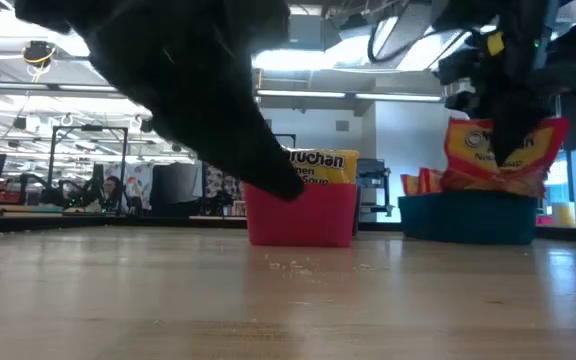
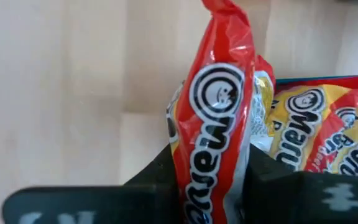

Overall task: Sort Maruchan noodles
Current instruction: Put the orange noodle pack into the blue bin

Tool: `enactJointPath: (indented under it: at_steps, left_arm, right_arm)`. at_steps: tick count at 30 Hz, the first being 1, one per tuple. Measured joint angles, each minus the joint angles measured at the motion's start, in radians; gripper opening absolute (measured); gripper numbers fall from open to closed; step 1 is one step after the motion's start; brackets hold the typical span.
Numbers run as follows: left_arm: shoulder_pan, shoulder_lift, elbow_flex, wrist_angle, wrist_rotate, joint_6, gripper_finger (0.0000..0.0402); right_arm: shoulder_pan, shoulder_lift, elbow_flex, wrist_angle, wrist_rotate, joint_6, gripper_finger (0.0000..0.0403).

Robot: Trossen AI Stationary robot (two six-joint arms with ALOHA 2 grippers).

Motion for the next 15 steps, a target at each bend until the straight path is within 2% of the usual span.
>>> enactJointPath:
  at_steps: [5,10,15]
  left_arm:
    - [0.007,-0.049,0.02,-0.017,-0.016,0.031,0.0192]
    - [0.046,-0.063,0.081,-0.015,-0.034,0.121,0.0192]
    - [0.131,-0.039,0.163,-0.019,-0.001,0.209,0.0192]
  right_arm:
    - [0.001,0.0,0.056,0.047,-0.068,0.032,0.0069]
    - [0.013,-0.015,0.182,-0.036,-0.079,0.083,0.0069]
    - [0.09,-0.11,0.275,-0.158,-0.021,0.158,0.0069]
